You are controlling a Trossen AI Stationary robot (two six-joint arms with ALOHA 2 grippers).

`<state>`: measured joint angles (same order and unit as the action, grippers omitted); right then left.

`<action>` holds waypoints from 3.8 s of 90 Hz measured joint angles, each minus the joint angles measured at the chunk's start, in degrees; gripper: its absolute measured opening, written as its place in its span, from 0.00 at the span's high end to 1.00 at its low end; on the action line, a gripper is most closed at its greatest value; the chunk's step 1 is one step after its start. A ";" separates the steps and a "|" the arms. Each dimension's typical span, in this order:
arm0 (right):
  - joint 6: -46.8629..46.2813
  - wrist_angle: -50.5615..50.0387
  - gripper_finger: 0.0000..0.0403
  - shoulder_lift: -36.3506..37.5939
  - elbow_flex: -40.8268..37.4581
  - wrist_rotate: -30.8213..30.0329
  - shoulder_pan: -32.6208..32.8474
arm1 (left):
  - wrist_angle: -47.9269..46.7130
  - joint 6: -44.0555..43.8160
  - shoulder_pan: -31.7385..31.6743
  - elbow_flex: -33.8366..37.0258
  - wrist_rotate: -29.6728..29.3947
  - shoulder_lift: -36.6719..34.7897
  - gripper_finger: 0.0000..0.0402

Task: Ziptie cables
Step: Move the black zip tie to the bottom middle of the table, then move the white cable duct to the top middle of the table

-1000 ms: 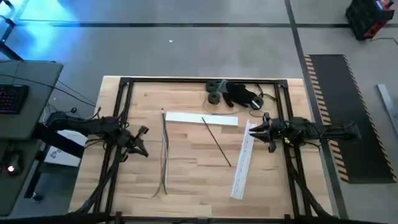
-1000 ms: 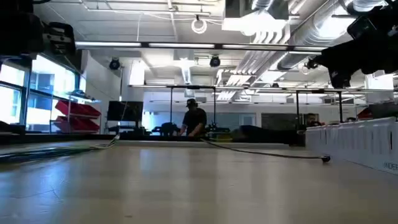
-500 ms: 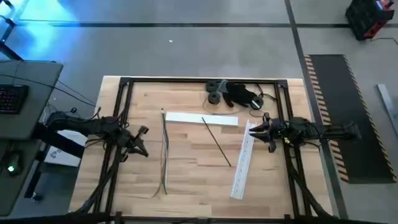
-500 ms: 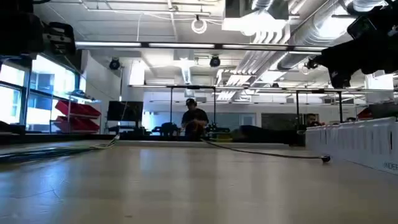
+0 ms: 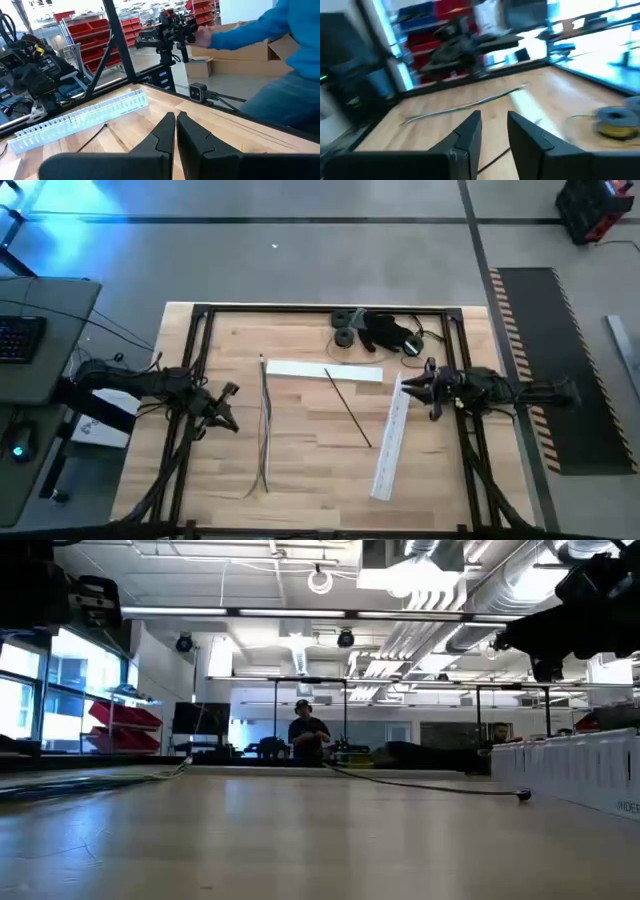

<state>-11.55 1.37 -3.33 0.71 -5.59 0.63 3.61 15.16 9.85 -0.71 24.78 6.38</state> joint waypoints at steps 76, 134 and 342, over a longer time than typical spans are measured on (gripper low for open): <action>-19.13 13.29 0.81 -5.63 -0.15 -2.72 3.59 | 0.03 0.00 -0.02 0.00 -0.05 -0.01 1.00; -12.83 -1.59 0.80 -54.49 25.85 -10.10 15.88 | 0.03 0.00 -0.01 0.00 -0.05 -0.01 1.00; -0.74 -61.00 0.63 -101.33 86.85 2.63 29.20 | 0.03 0.00 0.00 0.00 -0.07 -0.01 1.00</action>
<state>-12.29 -59.63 -104.66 87.56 -2.95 29.83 3.64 15.16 9.85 -0.71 24.72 6.37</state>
